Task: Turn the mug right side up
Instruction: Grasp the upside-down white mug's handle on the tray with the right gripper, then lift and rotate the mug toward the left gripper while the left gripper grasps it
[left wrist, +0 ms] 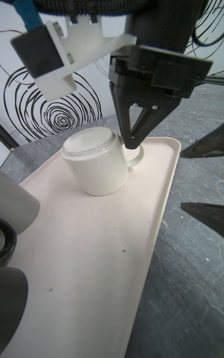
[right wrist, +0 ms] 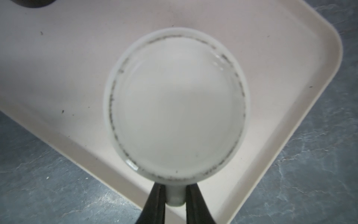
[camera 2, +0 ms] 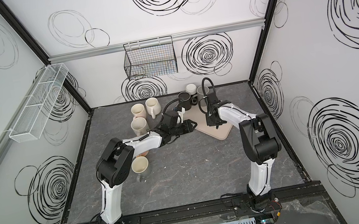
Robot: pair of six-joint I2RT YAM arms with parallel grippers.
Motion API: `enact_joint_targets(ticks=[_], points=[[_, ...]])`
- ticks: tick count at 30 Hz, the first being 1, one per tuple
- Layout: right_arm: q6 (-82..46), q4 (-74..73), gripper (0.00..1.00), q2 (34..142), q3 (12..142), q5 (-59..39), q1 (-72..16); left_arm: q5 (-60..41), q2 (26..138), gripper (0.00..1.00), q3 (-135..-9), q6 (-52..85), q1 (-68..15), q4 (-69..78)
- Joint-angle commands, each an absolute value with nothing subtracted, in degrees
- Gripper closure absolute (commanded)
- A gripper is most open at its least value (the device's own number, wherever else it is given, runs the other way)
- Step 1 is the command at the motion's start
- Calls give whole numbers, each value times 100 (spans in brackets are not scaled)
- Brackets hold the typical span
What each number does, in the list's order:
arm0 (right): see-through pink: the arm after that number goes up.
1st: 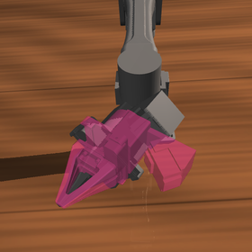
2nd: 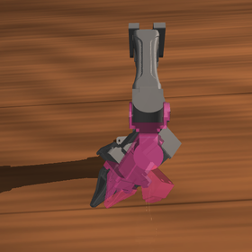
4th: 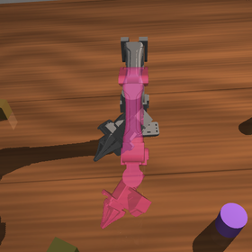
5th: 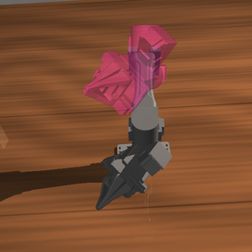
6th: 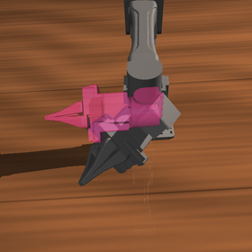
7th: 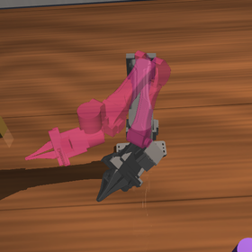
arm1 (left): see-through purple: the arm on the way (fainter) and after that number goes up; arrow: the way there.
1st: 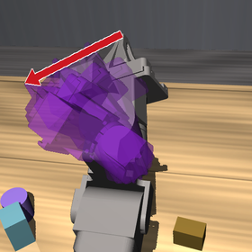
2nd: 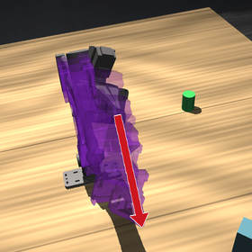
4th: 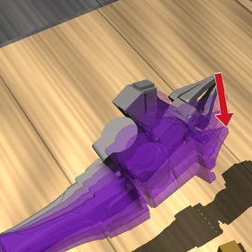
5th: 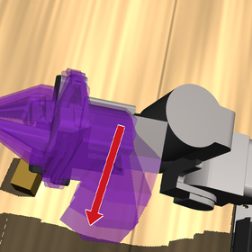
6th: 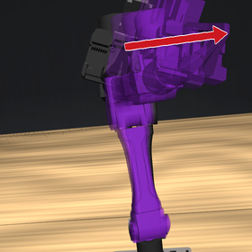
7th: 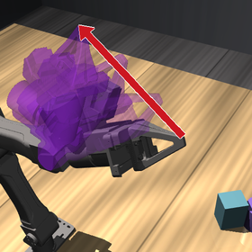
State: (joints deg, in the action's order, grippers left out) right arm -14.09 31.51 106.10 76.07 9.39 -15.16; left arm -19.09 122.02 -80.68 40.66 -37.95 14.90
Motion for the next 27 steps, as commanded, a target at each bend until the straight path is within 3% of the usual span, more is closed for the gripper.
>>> enact_joint_targets(ticks=[1,4,8,16,27], points=[[-1258,3227,92,10665,7693,1256,-1511,-1886,11861,59,-7961,3991,-3761,1819],[-1272,3118,100,10513,7609,1214,-1510,-1839,11783,59,-7906,3999,-3757,1842],[-1320,2738,100,10153,7341,950,-1487,-1819,11674,59,-7832,4016,-3744,1889],[-2350,828,100,8968,6051,-1185,-957,-1754,11373,55,-7401,4328,-3696,2413],[-3657,-961,100,8750,5347,-2723,-642,-1827,11048,49,-6859,4961,-3638,3536]])
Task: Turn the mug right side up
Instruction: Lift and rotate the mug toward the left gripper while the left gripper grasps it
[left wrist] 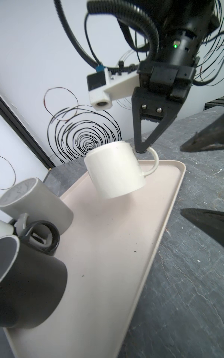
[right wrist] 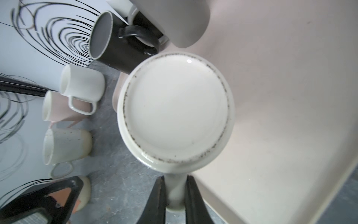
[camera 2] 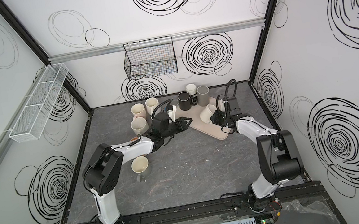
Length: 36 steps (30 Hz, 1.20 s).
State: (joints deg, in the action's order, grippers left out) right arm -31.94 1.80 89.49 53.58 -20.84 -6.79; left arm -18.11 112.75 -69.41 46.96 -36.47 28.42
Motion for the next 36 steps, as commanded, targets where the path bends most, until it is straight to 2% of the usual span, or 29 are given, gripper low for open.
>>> enact_joint_targets(ticks=[1,10,27,30,36], points=[[-3794,-1201,100,8730,5280,-2838,-641,-1821,11048,48,-6826,5046,-3664,3658],[-4673,-2882,100,8276,4977,-3539,-678,-1805,10937,41,-6697,5782,-3771,4596],[-4869,-4079,100,7406,5001,-3630,-1327,-2063,10571,35,-6844,6545,-3674,5742],[-5087,-4288,100,7396,4967,-3649,-1429,-2171,10615,39,-6956,6776,-3674,6052],[-5281,-4334,100,7353,4939,-3632,-1501,-2322,10563,56,-7027,7216,-3617,6655]])
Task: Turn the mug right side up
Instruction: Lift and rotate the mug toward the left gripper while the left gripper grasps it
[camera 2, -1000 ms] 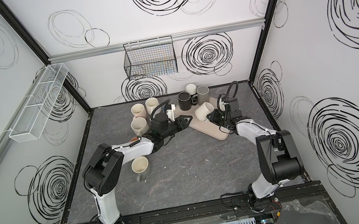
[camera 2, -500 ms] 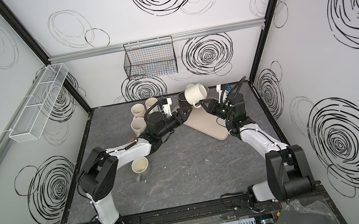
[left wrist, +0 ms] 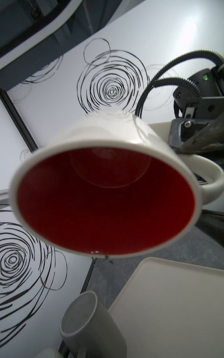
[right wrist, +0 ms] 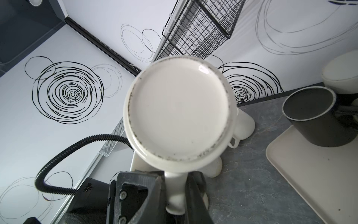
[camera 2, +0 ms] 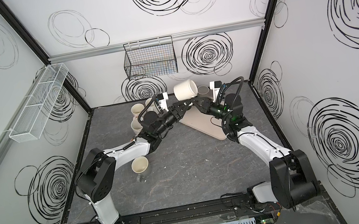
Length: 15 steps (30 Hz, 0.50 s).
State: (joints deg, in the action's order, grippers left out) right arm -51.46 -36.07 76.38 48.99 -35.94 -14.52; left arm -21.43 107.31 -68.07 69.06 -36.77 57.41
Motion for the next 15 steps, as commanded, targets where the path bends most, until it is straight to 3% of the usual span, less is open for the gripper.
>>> enact_joint_targets(ticks=[1,11,13,15], points=[[-5301,-4308,100,7348,4943,-3637,-1501,-2369,10520,58,-7039,7203,-3606,6607],[-5196,-3540,100,7306,5128,-3917,-1547,-2643,9901,100,-6943,7067,-3565,6231],[-4955,-3090,99,7280,5308,-3970,-1554,-2765,9774,100,-6931,6969,-3533,6079],[-4812,-2807,87,7237,5372,-3849,-1570,-2733,9616,100,-6893,6647,-3533,5740]])
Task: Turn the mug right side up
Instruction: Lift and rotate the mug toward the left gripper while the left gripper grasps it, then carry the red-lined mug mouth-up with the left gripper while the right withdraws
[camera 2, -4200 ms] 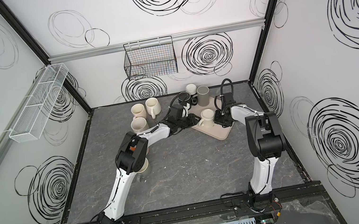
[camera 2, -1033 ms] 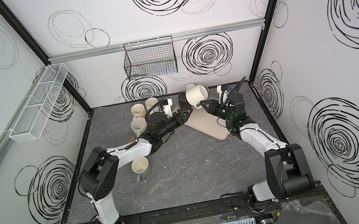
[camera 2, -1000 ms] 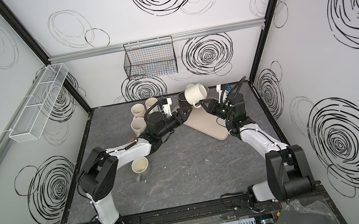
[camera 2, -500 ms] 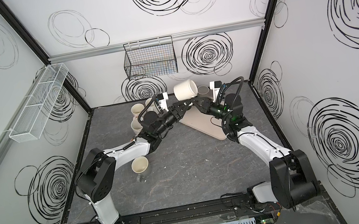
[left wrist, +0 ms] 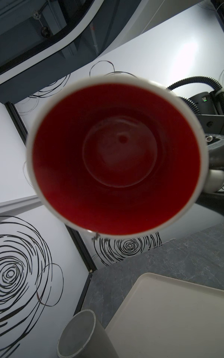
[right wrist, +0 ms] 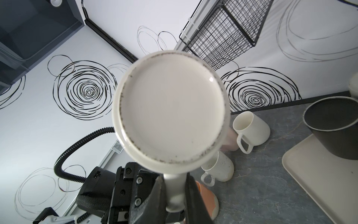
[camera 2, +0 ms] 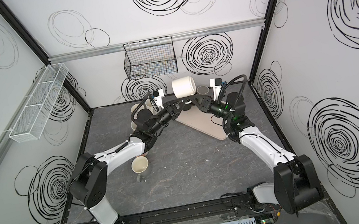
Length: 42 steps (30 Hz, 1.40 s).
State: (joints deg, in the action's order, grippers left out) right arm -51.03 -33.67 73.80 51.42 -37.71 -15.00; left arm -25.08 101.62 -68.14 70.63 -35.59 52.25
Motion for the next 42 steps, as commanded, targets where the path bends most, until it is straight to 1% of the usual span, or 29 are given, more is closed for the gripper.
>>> enact_joint_targets(ticks=[1,3,4,6,8,13,16,22,27,30,35,42], points=[[-4804,-2765,79,7204,5363,-3765,-1577,-2689,9548,100,-6891,6486,-3533,5551],[-4815,-2779,65,7130,5278,-3651,-1591,-2589,9446,100,-6875,6212,-3534,5247],[-4795,-2784,61,7105,5257,-3637,-1590,-2569,9427,100,-6873,6165,-3533,5187],[-4669,-2711,57,7080,5237,-3623,-1597,-2553,9405,100,-6839,6166,-3512,5185],[-4564,-2471,55,7054,5282,-3589,-1600,-2532,9396,100,-6773,6187,-3491,5186],[-4400,-2032,53,6992,5312,-3461,-1604,-2307,9296,100,-6470,6092,-3433,4956],[-4331,-1861,53,6952,5258,-3376,-1611,-2077,9124,100,-6292,5775,-3363,4343],[-4033,-1373,52,6918,5287,-3176,-1608,-1075,8705,100,-6313,4518,-3205,2019],[-3828,-1137,52,7036,5346,-3119,-1598,146,8525,100,-6561,3540,-3130,421],[-3797,-1085,52,7167,5395,-3175,-1598,823,8615,100,-6775,3144,-3133,-221],[-3723,-989,52,7361,5455,-3258,-1578,1620,9032,100,-7126,2829,-3146,-894],[-3680,-898,52,7631,5497,-3380,-1477,2417,9785,100,-7525,2654,-3252,-1274]])
